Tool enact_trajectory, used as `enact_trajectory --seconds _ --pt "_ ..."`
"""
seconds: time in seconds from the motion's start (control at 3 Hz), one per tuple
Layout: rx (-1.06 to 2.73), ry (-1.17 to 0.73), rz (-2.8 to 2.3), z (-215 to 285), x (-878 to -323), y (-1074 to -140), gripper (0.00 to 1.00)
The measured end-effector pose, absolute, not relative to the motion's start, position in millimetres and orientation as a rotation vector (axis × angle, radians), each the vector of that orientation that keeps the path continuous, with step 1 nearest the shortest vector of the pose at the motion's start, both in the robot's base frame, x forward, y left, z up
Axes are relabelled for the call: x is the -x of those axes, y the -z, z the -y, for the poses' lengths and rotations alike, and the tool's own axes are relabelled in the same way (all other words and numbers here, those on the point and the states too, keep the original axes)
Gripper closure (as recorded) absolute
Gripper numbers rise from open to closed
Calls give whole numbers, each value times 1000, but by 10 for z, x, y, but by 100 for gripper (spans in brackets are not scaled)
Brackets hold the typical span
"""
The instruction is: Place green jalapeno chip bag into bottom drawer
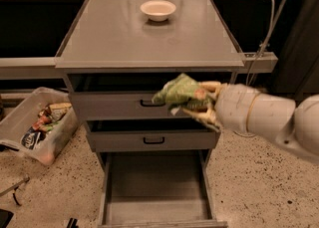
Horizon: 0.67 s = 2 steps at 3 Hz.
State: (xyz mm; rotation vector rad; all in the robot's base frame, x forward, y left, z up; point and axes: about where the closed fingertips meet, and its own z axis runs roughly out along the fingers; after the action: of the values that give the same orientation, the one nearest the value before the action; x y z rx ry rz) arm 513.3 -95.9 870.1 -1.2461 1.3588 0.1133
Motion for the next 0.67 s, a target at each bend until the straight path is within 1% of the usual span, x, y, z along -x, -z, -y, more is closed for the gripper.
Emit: enact_trajectory --seconds 0.33,0.67 --pt "1292 -258 -1473 728 -4945 -7531 100" --pt "1318 -299 -1474 583 -4894 -7366 100"
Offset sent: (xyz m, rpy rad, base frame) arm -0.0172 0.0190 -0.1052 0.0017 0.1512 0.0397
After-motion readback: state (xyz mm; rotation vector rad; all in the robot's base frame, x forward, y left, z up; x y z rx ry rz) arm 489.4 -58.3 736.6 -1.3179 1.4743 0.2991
